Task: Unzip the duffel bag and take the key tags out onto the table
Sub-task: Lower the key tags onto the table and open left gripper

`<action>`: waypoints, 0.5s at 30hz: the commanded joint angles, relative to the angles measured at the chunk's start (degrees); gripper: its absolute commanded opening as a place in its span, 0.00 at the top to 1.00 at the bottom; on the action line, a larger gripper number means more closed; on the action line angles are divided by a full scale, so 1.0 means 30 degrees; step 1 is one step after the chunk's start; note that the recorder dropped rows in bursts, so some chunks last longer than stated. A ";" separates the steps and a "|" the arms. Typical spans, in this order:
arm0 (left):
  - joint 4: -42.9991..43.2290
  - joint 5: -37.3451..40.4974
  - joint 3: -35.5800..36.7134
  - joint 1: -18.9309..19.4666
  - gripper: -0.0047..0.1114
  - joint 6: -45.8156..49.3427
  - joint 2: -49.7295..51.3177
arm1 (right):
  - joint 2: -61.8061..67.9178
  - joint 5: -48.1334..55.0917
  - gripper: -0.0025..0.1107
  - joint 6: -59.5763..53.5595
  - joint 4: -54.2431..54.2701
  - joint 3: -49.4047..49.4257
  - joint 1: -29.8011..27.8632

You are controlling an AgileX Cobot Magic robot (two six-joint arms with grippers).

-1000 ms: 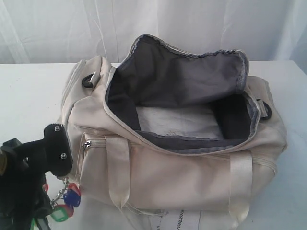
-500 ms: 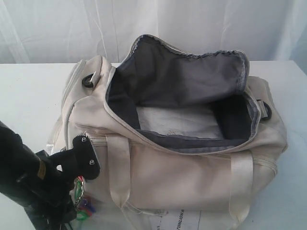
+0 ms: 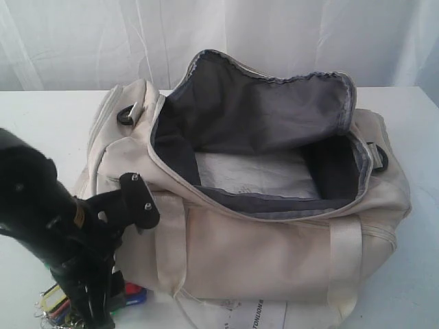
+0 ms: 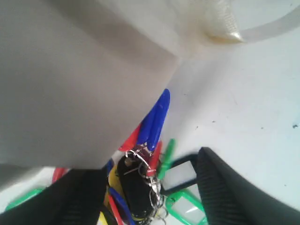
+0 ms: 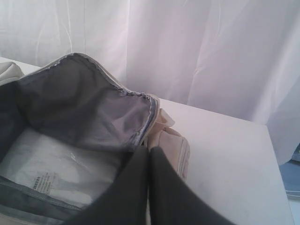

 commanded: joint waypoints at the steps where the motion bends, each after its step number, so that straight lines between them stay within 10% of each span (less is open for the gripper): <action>1: -0.0302 0.4848 -0.2661 0.0075 0.45 -0.0359 -0.0061 | -0.0042 -0.0221 0.98 0.0071 0.0054 0.0066 0.0088; 15: -0.0302 1.0914 -0.5754 0.0075 0.96 -0.2658 -0.5027 | -0.0042 -0.0257 0.98 0.0071 0.0094 0.0066 0.0088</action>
